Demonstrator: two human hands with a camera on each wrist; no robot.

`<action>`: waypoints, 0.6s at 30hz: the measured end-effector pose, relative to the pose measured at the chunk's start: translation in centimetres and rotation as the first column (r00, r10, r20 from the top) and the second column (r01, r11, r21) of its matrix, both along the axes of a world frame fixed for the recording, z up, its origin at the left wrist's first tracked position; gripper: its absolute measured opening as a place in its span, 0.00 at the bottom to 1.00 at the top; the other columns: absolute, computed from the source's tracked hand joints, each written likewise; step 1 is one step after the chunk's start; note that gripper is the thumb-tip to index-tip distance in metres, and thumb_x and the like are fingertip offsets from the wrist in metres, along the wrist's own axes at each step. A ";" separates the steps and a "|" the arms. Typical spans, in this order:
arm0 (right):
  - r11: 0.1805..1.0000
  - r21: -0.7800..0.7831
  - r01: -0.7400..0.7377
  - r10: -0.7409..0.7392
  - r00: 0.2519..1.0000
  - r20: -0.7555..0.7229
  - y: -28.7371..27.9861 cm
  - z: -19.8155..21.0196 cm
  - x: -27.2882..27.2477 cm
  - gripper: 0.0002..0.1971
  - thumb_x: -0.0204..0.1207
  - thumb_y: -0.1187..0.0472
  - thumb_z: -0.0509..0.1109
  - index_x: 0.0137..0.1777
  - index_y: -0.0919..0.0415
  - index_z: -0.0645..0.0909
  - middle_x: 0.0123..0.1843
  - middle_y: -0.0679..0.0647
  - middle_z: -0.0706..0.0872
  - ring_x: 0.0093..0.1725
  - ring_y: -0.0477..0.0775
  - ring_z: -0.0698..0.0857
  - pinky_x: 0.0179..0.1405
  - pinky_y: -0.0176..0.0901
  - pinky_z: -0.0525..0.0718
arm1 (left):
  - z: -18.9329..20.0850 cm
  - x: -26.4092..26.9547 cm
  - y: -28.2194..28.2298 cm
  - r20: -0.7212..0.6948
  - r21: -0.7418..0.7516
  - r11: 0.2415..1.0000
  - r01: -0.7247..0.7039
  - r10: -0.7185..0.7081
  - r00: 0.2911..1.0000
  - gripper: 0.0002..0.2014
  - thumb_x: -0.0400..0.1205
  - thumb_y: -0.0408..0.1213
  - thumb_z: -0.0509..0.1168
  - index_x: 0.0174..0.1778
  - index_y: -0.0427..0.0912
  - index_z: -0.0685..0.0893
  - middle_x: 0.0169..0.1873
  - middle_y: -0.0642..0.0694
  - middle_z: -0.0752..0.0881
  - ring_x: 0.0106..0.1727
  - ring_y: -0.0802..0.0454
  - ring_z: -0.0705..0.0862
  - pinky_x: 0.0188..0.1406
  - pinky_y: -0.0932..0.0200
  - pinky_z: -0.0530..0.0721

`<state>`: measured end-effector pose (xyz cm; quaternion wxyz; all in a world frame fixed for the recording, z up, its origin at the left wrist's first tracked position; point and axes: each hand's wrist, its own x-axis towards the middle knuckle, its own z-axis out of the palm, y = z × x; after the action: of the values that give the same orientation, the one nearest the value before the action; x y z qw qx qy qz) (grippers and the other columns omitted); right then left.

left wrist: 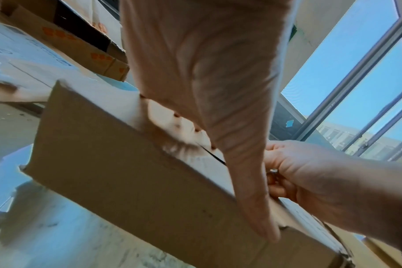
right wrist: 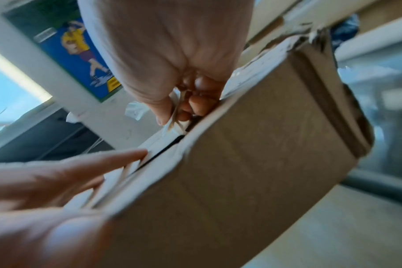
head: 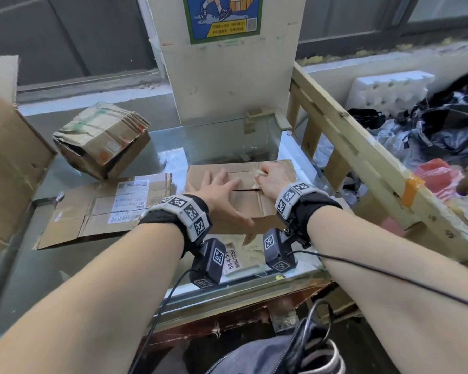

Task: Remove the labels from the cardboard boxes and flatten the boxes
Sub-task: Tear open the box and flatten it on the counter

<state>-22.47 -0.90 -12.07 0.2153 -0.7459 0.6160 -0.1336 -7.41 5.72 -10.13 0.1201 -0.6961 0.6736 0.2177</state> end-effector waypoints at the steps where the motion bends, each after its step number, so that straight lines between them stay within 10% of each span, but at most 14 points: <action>1: 1.000 -0.003 -0.028 0.028 0.998 -0.056 0.0 -0.1 0.1 0.15 0.81 0.54 0.61 0.33 0.57 0.68 0.34 0.50 0.75 0.42 0.57 0.78 0.39 0.44 0.70 | -0.1 0.1 -0.2 0.014 0.018 1.000 0.009 -0.009 1.000 0.59 0.61 0.74 0.71 0.83 0.65 0.45 0.85 0.52 0.36 0.84 0.42 0.34 0.75 0.20 0.38; 10: 0.986 0.088 -0.141 0.162 0.929 -0.333 0.6 1.0 0.9 0.18 0.83 0.46 0.58 0.57 0.61 0.78 0.52 0.56 0.83 0.51 0.58 0.82 0.43 0.43 0.72 | 0.1 -0.4 -0.9 -0.004 0.075 0.997 0.008 -0.008 1.000 0.59 0.57 0.70 0.77 0.80 0.70 0.48 0.83 0.52 0.32 0.83 0.37 0.31 0.71 0.15 0.50; 18: 0.984 0.167 -0.066 0.071 0.997 -0.026 0.0 0.4 -0.3 0.21 0.83 0.51 0.61 0.27 0.52 0.68 0.31 0.50 0.77 0.39 0.55 0.79 0.39 0.45 0.74 | 0.5 -0.1 -1.6 -0.036 0.031 1.000 -0.002 0.003 0.999 0.61 0.58 0.71 0.76 0.83 0.65 0.48 0.84 0.49 0.47 0.83 0.36 0.43 0.76 0.25 0.59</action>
<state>-22.80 -0.94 -11.66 0.2715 -0.7482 0.6022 -0.0623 -7.54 4.09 -9.59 0.1186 -0.6909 0.6714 0.2405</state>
